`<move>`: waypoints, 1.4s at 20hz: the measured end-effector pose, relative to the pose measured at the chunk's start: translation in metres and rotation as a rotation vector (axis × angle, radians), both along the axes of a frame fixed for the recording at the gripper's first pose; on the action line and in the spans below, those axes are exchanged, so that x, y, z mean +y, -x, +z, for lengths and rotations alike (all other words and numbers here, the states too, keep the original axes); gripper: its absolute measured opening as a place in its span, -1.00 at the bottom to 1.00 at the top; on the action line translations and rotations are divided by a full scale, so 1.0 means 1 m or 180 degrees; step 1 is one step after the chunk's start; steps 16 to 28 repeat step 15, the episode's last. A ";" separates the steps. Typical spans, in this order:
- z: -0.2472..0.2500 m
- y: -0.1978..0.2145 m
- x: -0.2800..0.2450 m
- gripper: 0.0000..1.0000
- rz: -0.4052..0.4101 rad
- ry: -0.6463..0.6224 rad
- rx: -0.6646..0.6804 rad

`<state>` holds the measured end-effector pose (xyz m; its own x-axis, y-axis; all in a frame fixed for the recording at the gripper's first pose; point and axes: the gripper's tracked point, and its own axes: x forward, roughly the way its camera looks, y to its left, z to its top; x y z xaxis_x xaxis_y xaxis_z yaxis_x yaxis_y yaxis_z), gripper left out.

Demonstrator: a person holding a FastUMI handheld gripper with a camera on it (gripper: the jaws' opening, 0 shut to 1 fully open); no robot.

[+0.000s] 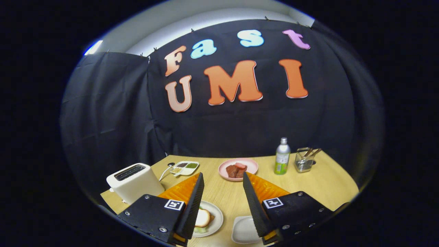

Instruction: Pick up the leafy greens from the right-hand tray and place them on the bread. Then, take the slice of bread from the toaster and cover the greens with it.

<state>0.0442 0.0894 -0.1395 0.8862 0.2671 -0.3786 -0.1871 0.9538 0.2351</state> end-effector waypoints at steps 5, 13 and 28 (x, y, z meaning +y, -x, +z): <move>0.057 -0.002 -0.027 0.59 -0.0305 0.0163 -0.0678; 0.085 0.009 -0.042 0.88 -0.0434 0.0347 -0.1160; 0.085 0.010 -0.044 0.92 -0.0452 0.0336 -0.1154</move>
